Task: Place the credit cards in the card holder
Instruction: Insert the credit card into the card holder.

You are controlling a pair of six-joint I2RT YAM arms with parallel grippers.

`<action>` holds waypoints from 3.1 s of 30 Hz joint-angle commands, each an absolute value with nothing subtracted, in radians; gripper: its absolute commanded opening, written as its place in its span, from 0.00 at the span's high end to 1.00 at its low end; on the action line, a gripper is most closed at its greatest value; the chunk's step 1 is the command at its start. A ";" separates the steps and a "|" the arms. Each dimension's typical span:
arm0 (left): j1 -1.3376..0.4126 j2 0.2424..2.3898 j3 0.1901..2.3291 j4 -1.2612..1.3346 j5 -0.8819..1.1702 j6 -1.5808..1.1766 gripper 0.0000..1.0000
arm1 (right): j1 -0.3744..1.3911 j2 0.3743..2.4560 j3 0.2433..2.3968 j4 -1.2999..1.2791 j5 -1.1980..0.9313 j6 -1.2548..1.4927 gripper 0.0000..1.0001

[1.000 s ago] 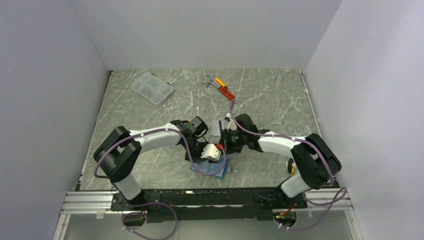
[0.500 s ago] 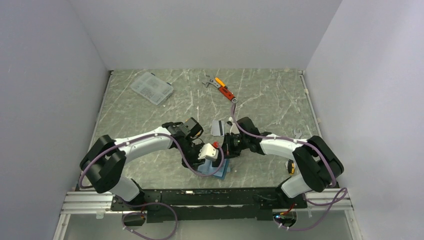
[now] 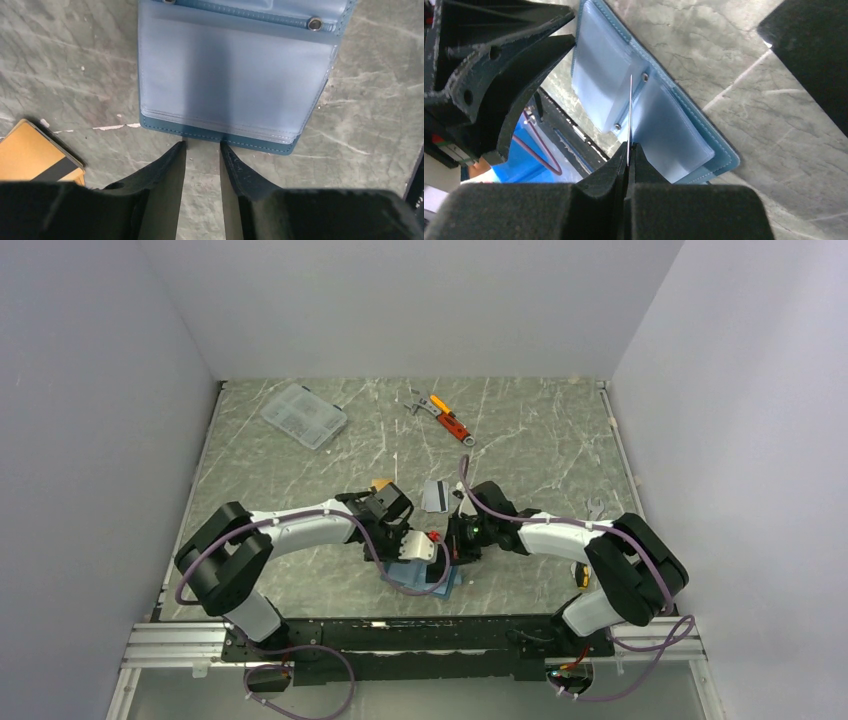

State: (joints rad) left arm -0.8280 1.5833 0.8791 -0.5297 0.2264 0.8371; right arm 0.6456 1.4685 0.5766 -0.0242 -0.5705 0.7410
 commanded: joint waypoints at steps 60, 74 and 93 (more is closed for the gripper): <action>-1.112 1.578 0.846 -0.501 0.238 0.770 0.79 | 0.577 1.316 0.271 0.293 -0.624 0.896 1.00; -1.124 1.610 0.859 -0.502 0.233 0.767 0.82 | 0.615 1.344 0.226 0.381 -0.647 0.933 1.00; -1.142 1.618 0.853 -0.493 0.211 0.764 0.87 | 0.621 1.383 0.229 0.447 -0.734 0.964 1.00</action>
State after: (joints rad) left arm -1.1271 1.5742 0.8669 -0.5503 0.2173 0.7639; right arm 0.6167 1.3647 0.2279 0.3882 -0.7006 0.9504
